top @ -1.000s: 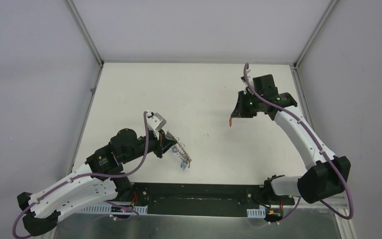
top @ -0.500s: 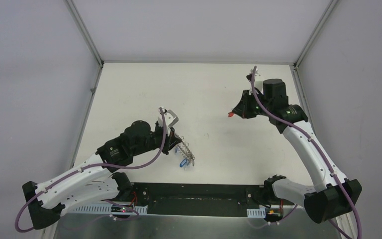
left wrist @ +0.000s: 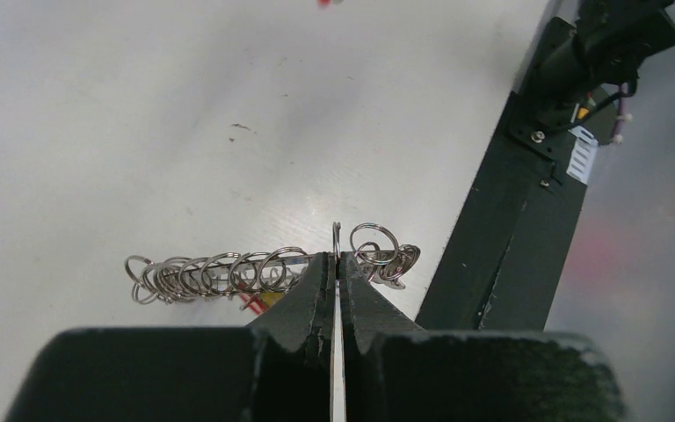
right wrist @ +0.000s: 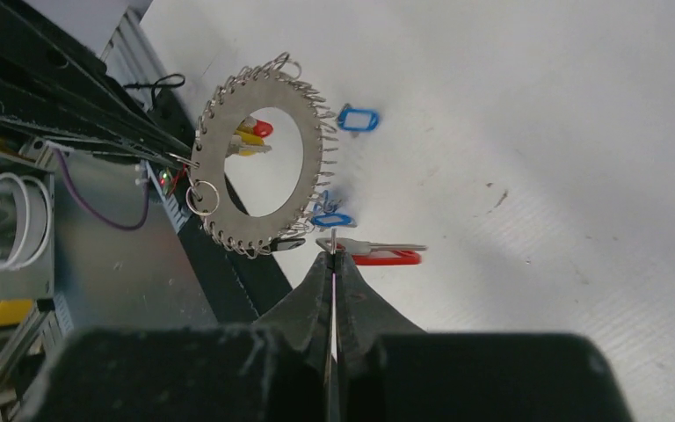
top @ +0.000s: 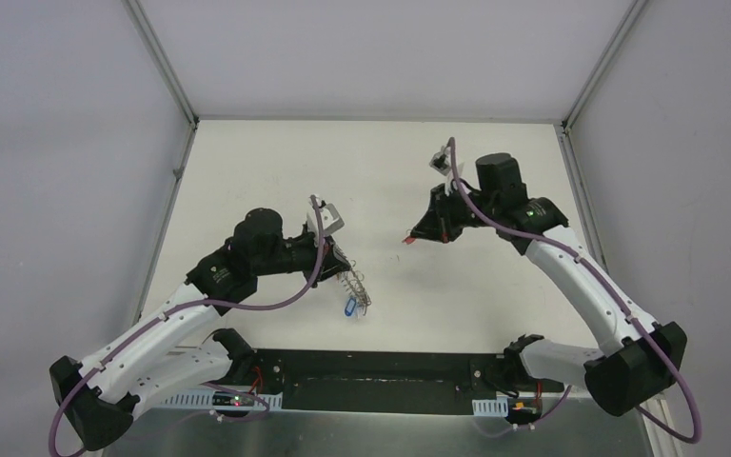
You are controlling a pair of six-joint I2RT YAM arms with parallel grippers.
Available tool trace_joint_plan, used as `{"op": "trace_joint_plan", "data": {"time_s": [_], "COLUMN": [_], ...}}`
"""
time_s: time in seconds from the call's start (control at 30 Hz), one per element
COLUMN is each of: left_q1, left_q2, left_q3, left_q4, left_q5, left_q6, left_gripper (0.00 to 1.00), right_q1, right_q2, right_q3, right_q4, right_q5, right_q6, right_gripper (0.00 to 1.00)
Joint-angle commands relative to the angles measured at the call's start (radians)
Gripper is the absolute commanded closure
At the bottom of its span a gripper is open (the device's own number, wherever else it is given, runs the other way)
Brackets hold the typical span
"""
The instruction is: Put the keys on the keyring
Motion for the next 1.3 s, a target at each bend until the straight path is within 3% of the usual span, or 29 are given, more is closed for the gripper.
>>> {"op": "trace_joint_plan", "data": {"time_s": [0.0,0.53,1.27], "left_q1": [0.005,0.004,0.004], "left_q2": [-0.025,-0.097,-0.089], "left_q3": [0.052,-0.002,-0.015], "left_q4": [0.093,0.12,0.124], "left_q5": [0.15,0.233,0.208], "left_q6": [0.092,0.099,0.079], "left_gripper": [1.0,1.0,1.0], "right_q1": [0.104,0.372,0.468], "right_q2": [0.02,0.088,0.112], "right_q3": [0.049,0.098,0.172], "right_q4": [-0.013,0.037,0.033], "right_q5": [-0.038,0.044,0.015], "right_q6": [-0.11,-0.138,-0.14], "right_gripper": [1.0,1.0,1.0]}}
